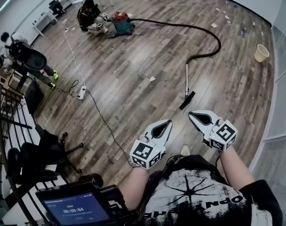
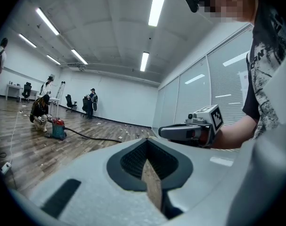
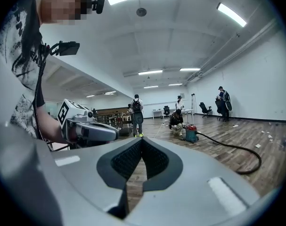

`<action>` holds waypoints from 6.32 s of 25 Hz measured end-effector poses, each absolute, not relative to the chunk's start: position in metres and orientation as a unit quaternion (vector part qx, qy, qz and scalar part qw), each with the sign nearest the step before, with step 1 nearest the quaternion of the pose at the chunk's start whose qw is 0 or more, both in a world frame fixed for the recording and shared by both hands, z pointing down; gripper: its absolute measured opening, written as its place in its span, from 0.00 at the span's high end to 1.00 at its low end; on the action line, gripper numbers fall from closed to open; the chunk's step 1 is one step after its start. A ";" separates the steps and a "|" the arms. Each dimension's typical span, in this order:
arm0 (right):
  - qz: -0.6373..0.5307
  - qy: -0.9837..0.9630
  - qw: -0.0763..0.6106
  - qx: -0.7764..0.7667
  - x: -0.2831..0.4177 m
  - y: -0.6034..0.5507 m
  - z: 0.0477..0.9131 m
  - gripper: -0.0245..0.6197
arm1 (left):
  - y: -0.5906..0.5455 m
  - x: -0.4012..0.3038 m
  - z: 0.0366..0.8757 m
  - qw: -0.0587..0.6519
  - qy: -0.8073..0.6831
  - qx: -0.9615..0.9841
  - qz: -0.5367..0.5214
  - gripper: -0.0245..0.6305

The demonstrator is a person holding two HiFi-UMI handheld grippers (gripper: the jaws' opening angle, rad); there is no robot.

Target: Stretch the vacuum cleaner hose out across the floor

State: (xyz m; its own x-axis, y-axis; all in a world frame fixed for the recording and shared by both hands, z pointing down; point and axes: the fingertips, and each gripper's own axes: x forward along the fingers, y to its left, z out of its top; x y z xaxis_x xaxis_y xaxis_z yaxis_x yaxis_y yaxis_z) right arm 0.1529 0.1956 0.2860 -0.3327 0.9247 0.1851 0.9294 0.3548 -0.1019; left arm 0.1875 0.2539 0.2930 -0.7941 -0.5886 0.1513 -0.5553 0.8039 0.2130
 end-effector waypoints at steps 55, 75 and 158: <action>-0.019 -0.850 0.118 -0.512 -0.147 0.375 0.314 0.95 | 0.434 -0.115 0.314 0.115 -0.918 0.373 -0.068 0.96; -0.007 -0.836 0.127 -0.534 -0.246 0.424 0.317 0.95 | 0.484 -0.204 0.323 0.129 -0.927 0.344 -0.079 0.96; 0.093 -0.965 0.246 0.019 -0.521 0.107 0.543 0.91 | 0.162 -0.607 0.453 0.215 -0.572 0.791 0.048 0.96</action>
